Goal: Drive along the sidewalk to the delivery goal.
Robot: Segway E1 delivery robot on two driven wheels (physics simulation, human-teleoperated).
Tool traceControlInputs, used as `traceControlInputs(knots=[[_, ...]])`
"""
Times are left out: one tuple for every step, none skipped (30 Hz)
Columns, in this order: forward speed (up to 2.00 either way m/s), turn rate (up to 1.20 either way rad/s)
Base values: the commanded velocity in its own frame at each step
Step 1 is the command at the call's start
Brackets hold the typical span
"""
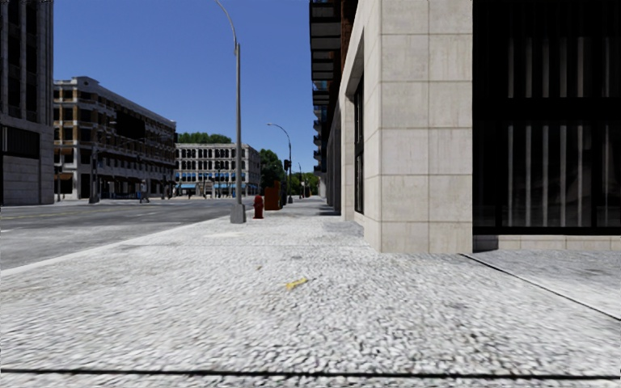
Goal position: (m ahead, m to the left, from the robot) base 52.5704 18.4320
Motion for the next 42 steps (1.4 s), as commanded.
traceControlInputs(knots=[[1.50,0.00],[1.50,0.00],[1.50,0.00],[1.50,0.00],[1.50,0.00],[1.50,0.00],[1.50,0.00],[1.50,0.00],[1.50,0.00],[1.50,0.00],[1.50,0.00],[2.00,0.00],[2.00,0.00],[2.00,0.00],[2.00,0.00],[2.00,0.00],[2.00,0.00],[2.00,0.00],[2.00,0.00],[2.00,0.00],[2.00,0.00],[2.00,0.00],[2.00,0.00],[2.00,0.00],[2.00,0.00],[2.00,0.00],[2.00,0.00],[2.00,0.00],[2.00,0.00],[2.00,0.00],[2.00,0.00],[2.00,0.00],[2.00,0.00],[2.00,0.00],[2.00,0.00],[2.00,0.00],[2.00,0.00],[2.00,0.00],[2.00,0.00],[2.00,0.00],[2.00,0.00],[2.00,0.00]])
